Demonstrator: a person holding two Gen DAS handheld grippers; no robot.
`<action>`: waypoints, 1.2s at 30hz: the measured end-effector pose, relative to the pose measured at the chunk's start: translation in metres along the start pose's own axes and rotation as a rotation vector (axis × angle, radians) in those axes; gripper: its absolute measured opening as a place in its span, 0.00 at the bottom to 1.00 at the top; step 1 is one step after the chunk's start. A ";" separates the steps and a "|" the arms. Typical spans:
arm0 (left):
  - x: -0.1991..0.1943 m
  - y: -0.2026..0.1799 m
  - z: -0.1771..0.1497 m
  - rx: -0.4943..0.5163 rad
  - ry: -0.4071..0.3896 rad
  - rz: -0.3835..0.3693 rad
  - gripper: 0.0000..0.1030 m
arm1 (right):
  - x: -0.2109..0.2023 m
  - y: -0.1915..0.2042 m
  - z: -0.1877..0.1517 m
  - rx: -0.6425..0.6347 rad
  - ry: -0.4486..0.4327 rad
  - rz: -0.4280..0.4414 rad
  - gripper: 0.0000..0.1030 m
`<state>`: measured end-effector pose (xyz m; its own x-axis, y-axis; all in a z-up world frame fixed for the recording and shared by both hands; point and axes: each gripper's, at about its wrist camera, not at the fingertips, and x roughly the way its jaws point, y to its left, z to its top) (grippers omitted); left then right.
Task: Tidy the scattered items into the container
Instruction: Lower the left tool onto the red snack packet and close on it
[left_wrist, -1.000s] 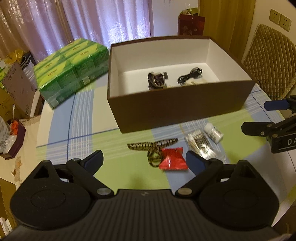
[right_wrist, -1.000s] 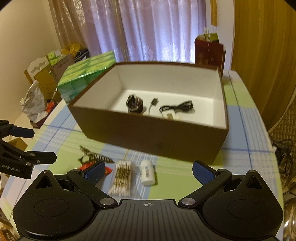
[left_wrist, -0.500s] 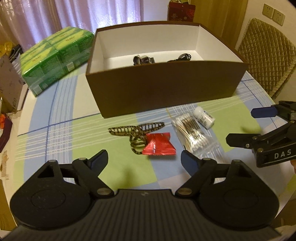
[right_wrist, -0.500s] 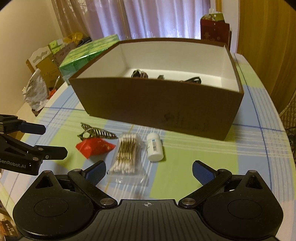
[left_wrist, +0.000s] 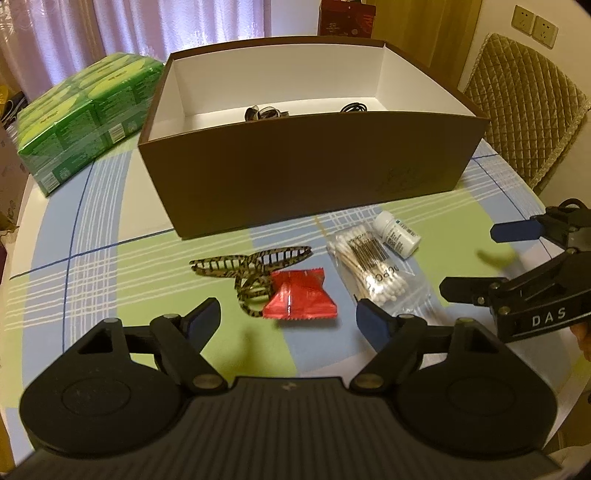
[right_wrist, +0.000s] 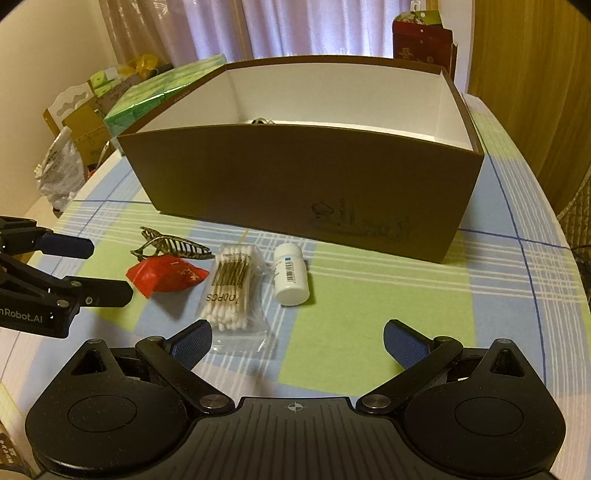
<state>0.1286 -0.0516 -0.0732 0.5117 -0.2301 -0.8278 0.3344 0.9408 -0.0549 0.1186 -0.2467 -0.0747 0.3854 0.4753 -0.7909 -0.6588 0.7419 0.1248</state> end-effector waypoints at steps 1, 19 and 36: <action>0.003 0.000 0.001 -0.004 0.005 0.000 0.73 | 0.001 -0.001 0.000 0.003 0.002 -0.001 1.00; 0.040 -0.009 -0.003 -0.016 0.081 -0.012 0.45 | 0.009 -0.012 0.001 0.032 0.041 -0.015 1.00; 0.004 0.021 -0.066 -0.065 0.155 0.035 0.47 | 0.007 0.004 -0.007 -0.015 0.067 0.042 1.00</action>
<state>0.0852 -0.0163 -0.1142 0.3927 -0.1604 -0.9056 0.2641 0.9629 -0.0561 0.1145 -0.2437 -0.0838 0.3136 0.4728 -0.8235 -0.6835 0.7144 0.1499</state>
